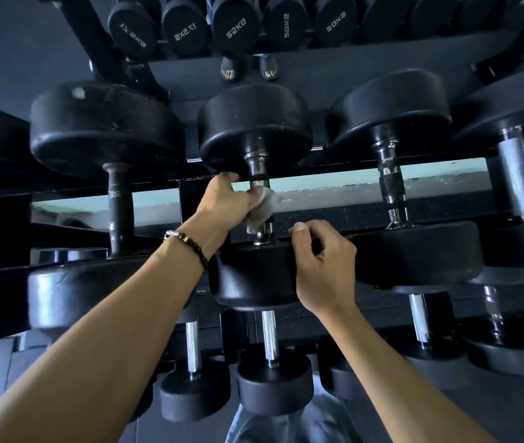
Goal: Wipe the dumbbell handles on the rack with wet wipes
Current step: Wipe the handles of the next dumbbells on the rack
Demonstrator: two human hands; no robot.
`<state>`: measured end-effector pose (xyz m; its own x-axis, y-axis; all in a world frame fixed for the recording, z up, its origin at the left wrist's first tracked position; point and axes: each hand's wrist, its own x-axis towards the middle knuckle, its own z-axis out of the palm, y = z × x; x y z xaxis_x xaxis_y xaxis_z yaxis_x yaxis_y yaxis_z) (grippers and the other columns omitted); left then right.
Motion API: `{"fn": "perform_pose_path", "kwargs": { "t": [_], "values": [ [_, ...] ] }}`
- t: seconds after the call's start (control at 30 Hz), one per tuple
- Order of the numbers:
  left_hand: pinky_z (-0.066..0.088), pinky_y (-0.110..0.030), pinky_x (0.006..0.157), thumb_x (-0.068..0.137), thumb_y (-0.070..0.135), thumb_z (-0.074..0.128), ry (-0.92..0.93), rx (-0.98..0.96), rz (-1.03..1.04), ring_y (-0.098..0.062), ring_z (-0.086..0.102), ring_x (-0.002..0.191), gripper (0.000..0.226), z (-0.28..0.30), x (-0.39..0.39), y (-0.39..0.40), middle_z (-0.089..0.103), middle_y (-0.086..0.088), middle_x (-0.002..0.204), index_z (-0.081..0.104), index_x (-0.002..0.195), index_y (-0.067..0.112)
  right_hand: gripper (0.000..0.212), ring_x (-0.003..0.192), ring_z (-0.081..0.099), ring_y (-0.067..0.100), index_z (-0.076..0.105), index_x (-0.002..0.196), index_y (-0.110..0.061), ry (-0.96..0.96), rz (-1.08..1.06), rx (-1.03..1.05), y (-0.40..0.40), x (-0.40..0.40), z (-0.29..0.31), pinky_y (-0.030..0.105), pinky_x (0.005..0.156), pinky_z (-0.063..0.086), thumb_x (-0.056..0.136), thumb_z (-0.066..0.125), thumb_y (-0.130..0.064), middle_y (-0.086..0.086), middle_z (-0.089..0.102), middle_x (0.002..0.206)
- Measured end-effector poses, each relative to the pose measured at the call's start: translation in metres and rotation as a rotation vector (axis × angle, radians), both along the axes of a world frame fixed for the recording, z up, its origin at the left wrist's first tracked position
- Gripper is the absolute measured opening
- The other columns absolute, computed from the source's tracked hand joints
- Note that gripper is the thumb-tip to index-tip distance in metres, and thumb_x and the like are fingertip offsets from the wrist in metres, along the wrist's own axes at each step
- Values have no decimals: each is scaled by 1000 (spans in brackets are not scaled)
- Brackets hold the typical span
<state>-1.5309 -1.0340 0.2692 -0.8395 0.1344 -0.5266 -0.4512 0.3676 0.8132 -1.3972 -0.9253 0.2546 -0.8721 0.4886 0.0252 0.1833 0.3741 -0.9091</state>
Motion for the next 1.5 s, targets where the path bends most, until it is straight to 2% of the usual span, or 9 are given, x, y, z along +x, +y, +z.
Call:
{"fn": "perform_pose_path", "kwargs": {
  "t": [0.4, 0.57, 0.7, 0.87, 0.93, 1.13, 1.3, 1.43, 1.5],
  "values": [
    [54, -51, 78, 99, 9, 53, -234, 152, 62, -33, 63, 78, 26, 9, 8, 0, 70, -25, 89, 71, 82, 0, 36, 67, 58, 18, 61, 73, -14, -1, -6, -12, -1, 1, 1, 50, 66, 49, 95, 45, -37, -5, 60, 70],
    [52, -24, 47, 96, -8, 44, -236, 387, 476, -17, 64, 50, 25, 9, -16, 24, 63, -4, 51, 56, 78, 5, 35, 65, 57, 16, 60, 72, -15, 20, -4, -12, -2, 1, 0, 46, 64, 49, 95, 46, -36, -8, 58, 67],
    [56, -51, 88, 102, 9, 35, -450, 397, 292, -32, 72, 74, 27, 2, -2, 13, 71, -18, 91, 59, 101, -3, 33, 62, 54, 13, 54, 67, -20, 53, 3, 9, 0, 1, 1, 29, 61, 43, 95, 46, -34, -13, 54, 64],
    [49, -20, 78, 93, 2, 31, -430, 592, 384, -23, 63, 58, 47, 9, -21, 5, 57, -17, 69, 62, 57, -3, 31, 67, 55, 12, 54, 69, -23, 39, 6, 6, 0, 2, 1, 29, 65, 44, 95, 44, -37, -13, 56, 68],
    [51, -29, 86, 77, -6, 36, -432, 603, 408, -27, 68, 71, 25, 13, -25, 5, 61, -22, 87, 60, 82, -8, 31, 66, 54, 12, 52, 68, -23, 33, 9, 15, 0, 2, 1, 29, 65, 43, 95, 44, -37, -14, 53, 67],
    [44, -19, 42, 87, -19, 28, -331, 289, -47, -19, 60, 50, 30, 7, 0, -11, 64, -12, 62, 48, 69, -4, 35, 64, 53, 13, 54, 66, -17, 60, 15, 26, 0, 2, 1, 25, 63, 40, 96, 45, -34, -13, 53, 65],
    [59, -38, 78, 91, -7, 50, -332, 481, 242, -37, 67, 110, 33, -4, -30, -10, 66, -27, 119, 56, 124, -11, 34, 66, 55, 12, 57, 69, -18, 51, 14, 27, -1, 2, 0, 29, 65, 44, 96, 44, -35, -12, 56, 68],
    [49, -17, 48, 99, -4, 31, -437, 373, 106, -14, 68, 56, 36, -3, 1, -3, 70, -19, 98, 53, 124, -17, 36, 63, 53, 14, 54, 66, -17, 54, 16, 7, 0, 2, 1, 30, 62, 43, 96, 44, -34, -11, 53, 64],
    [53, -20, 51, 100, -2, 29, -428, 426, 182, -18, 69, 69, 36, 2, -8, 3, 67, -23, 106, 51, 124, -18, 37, 64, 54, 14, 56, 67, -15, 50, 18, 10, 0, 2, 1, 33, 61, 45, 96, 44, -35, -10, 55, 65]
  ]
}}
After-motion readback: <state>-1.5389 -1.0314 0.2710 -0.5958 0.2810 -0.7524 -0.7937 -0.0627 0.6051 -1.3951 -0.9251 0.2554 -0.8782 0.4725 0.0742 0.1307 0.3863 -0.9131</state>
